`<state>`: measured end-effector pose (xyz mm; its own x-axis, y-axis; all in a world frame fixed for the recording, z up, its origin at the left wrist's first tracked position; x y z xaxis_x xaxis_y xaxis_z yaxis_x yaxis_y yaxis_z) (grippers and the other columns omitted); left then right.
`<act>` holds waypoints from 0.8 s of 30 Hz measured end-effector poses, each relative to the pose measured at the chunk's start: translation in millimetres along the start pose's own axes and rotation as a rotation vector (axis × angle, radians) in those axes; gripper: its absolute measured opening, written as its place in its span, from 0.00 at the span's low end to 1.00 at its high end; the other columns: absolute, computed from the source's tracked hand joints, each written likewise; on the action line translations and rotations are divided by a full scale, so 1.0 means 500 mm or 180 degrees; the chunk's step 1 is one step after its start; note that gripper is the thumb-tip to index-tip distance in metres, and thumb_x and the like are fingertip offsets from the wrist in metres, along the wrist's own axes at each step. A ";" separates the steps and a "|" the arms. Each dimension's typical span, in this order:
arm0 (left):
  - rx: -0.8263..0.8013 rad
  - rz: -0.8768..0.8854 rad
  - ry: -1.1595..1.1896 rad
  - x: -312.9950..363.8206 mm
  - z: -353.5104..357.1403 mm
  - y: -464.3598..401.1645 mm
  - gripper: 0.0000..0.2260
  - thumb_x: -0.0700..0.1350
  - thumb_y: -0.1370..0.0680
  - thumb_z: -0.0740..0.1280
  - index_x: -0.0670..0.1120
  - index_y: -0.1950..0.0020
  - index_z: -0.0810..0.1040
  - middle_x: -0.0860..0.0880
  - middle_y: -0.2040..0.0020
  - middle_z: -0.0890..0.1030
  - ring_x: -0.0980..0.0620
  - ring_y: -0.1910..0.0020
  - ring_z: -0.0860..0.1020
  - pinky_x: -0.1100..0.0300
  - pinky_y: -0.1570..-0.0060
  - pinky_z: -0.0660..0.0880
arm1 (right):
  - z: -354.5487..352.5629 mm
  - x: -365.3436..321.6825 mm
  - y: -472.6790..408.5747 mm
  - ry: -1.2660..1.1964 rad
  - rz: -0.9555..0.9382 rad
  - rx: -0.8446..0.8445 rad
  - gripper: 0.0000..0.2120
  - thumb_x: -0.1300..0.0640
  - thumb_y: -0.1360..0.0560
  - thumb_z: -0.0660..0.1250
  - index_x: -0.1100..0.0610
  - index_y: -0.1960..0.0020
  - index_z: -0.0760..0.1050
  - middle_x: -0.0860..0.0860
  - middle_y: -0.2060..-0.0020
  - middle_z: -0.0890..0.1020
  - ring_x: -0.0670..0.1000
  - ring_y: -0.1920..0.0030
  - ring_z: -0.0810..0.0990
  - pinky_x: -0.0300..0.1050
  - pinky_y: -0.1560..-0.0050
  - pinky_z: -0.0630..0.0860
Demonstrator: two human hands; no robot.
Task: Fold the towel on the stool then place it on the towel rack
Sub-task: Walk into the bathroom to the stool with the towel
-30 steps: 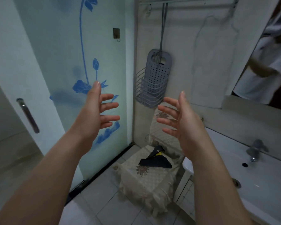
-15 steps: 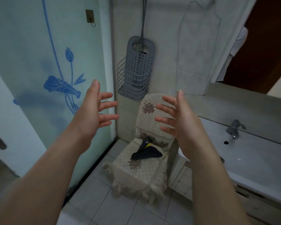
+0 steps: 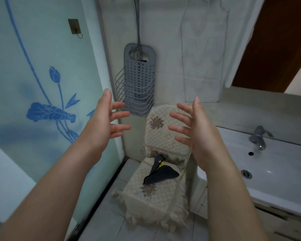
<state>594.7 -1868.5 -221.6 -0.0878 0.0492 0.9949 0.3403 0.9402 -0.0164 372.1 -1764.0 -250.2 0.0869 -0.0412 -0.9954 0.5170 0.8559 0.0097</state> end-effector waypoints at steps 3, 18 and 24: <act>-0.0004 0.0036 -0.0029 0.014 0.020 -0.058 0.32 0.74 0.28 0.49 0.56 0.39 0.79 0.54 0.45 0.86 0.49 0.52 0.86 0.48 0.46 0.77 | -0.014 0.001 -0.048 -0.0087 0.0002 0.0061 0.28 0.27 0.22 0.50 0.40 0.37 0.78 0.41 0.45 0.86 0.46 0.49 0.87 0.58 0.38 0.77; -0.0366 -0.0230 -0.0016 -0.082 0.084 -0.256 0.32 0.73 0.29 0.50 0.56 0.41 0.80 0.55 0.48 0.86 0.49 0.53 0.86 0.46 0.44 0.76 | -0.031 0.078 -0.186 -0.0008 0.0193 0.0414 0.28 0.28 0.22 0.49 0.41 0.35 0.78 0.42 0.44 0.86 0.46 0.48 0.86 0.56 0.38 0.77; -0.0857 -0.0361 -0.0121 -0.166 0.108 -0.326 0.32 0.75 0.29 0.48 0.58 0.42 0.79 0.56 0.48 0.86 0.51 0.53 0.86 0.47 0.45 0.76 | -0.014 0.157 -0.198 0.0051 0.0383 0.0811 0.27 0.29 0.22 0.50 0.41 0.37 0.78 0.41 0.45 0.86 0.46 0.48 0.86 0.56 0.38 0.77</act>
<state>496.1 -2007.4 -306.7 -0.1729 -0.0338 0.9844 0.5619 0.8174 0.1267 321.6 -1848.2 -329.8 0.1481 0.0627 -0.9870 0.7014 0.6969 0.1496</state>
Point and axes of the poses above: each hand's wrist, its own y-axis away from the middle knuckle, its own z-axis out of the palm, x = y × z, the point moved 10 cm from there along -y, towards the middle knuckle
